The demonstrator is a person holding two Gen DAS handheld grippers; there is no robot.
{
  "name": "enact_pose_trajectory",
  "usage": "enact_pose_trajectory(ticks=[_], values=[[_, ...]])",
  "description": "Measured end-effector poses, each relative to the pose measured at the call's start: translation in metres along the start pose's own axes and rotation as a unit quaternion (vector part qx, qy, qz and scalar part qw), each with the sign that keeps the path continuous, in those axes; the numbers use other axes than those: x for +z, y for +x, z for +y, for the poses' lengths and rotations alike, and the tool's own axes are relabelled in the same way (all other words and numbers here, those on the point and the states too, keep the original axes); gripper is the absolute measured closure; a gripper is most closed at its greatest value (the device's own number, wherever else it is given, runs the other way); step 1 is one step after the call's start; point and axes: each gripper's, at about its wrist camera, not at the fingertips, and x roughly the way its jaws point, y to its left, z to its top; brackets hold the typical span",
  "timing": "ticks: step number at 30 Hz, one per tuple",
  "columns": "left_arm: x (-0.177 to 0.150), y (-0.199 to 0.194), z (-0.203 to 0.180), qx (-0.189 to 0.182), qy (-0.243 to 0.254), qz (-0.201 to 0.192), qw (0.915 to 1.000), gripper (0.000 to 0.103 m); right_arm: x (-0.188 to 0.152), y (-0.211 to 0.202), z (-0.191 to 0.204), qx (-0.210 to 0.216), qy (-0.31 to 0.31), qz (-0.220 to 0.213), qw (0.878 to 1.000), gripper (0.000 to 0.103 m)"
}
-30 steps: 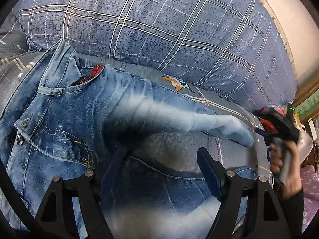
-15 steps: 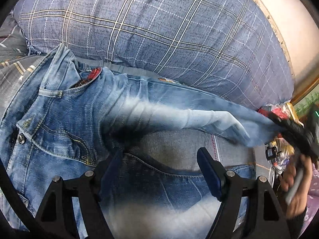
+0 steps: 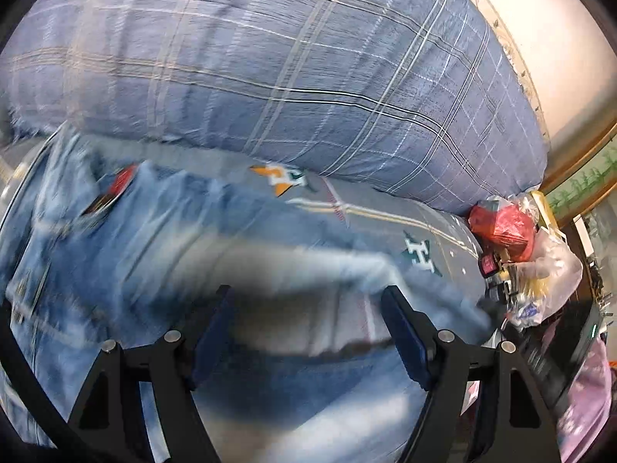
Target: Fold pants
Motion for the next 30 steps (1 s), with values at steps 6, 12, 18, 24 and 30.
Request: enact_pose_trajectory(ticks=[6, 12, 18, 24, 30], values=[[0.046, 0.078, -0.03, 0.013, -0.053, 0.094, 0.9941, 0.025, -0.001, -0.005, 0.005, 0.008, -0.006, -0.007, 1.0, 0.075], [0.054, 0.124, -0.042, 0.09, -0.091, 0.136, 0.9825, 0.041, -0.002, -0.011, 0.011, -0.003, -0.03, 0.001, 1.0, 0.075], [0.059, 0.131, -0.028, 0.149, -0.113, 0.135, 0.973, 0.095, -0.002, -0.015, 0.01, 0.003, -0.044, 0.007, 0.999, 0.076], [0.056, 0.04, -0.028, 0.071, -0.142, 0.014, 0.9873, 0.098, 0.012, -0.016, -0.015, 0.055, 0.007, -0.017, 0.998, 0.076], [0.009, -0.04, -0.031, 0.035, -0.135, -0.085, 0.9866, 0.099, 0.01, -0.036, -0.009, 0.125, -0.001, -0.055, 0.991, 0.076]])
